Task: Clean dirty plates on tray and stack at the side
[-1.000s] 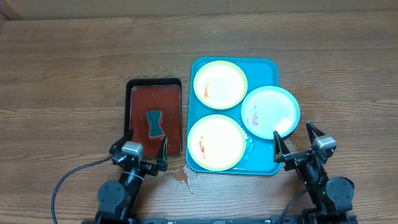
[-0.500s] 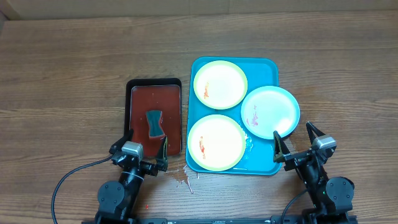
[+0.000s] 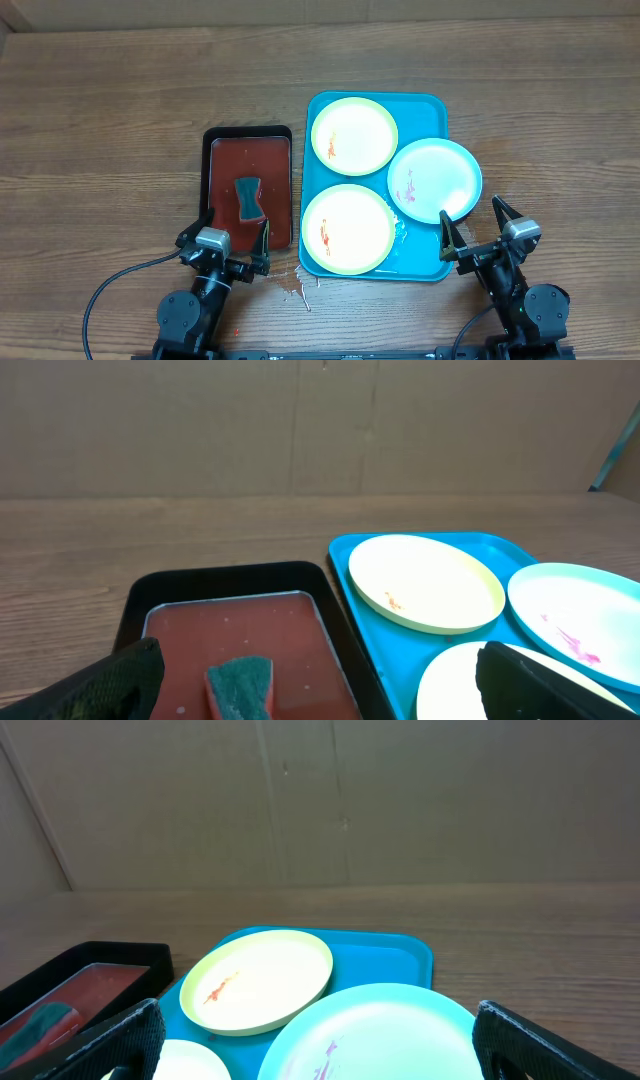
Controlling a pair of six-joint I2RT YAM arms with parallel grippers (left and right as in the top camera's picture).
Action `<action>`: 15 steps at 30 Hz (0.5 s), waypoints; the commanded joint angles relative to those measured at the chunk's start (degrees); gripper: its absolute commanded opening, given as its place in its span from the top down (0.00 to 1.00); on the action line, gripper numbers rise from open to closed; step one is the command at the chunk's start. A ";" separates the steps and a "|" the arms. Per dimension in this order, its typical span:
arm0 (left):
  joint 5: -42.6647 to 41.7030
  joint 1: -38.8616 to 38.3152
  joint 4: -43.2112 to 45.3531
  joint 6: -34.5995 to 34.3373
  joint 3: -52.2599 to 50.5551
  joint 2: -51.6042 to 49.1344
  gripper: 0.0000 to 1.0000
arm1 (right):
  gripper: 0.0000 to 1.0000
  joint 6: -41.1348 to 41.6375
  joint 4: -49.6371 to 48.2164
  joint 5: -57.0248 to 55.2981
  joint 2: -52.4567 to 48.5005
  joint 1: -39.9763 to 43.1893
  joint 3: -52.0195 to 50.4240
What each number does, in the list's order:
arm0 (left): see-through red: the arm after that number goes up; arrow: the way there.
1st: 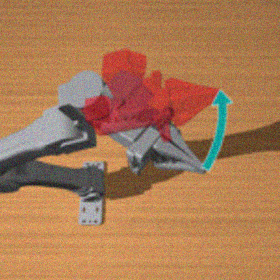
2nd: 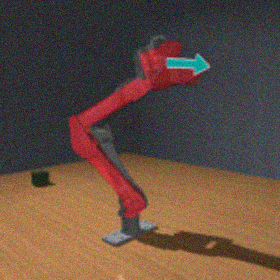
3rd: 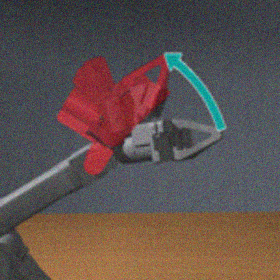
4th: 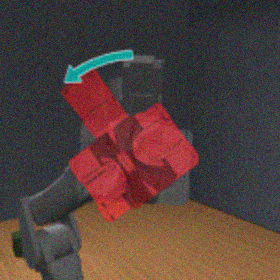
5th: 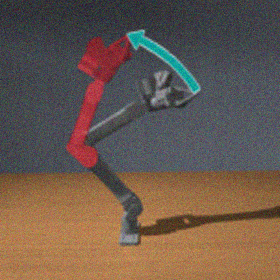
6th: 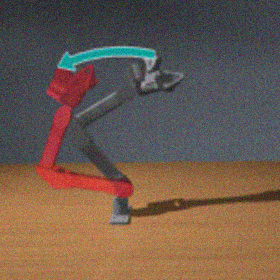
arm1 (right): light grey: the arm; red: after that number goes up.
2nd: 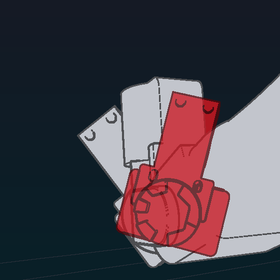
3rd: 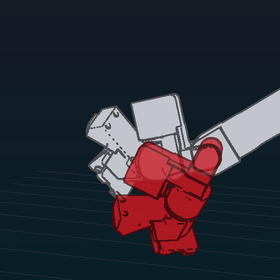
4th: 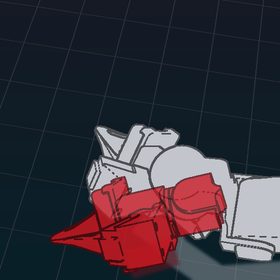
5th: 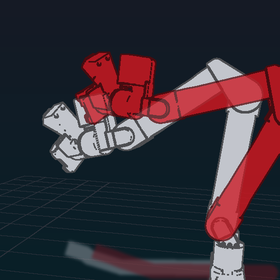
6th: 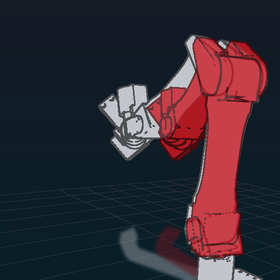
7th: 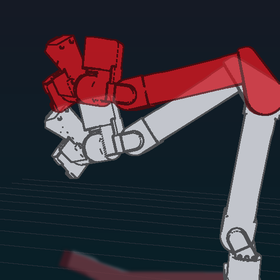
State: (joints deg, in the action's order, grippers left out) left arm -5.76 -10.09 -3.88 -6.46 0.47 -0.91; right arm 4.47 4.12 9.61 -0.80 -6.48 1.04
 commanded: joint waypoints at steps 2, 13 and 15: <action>0.37 0.48 -0.15 -0.83 -0.20 0.04 0.00 | 0.00 -0.02 -0.22 -0.59 0.50 -0.31 -0.57; 0.39 0.48 -0.17 -0.83 -0.20 0.04 0.00 | 0.00 -0.02 -0.22 -0.59 0.50 -0.31 -0.57; 0.39 0.48 -0.15 -0.83 -0.20 0.04 0.00 | 0.00 -0.02 -0.22 -0.59 0.50 -0.31 -0.57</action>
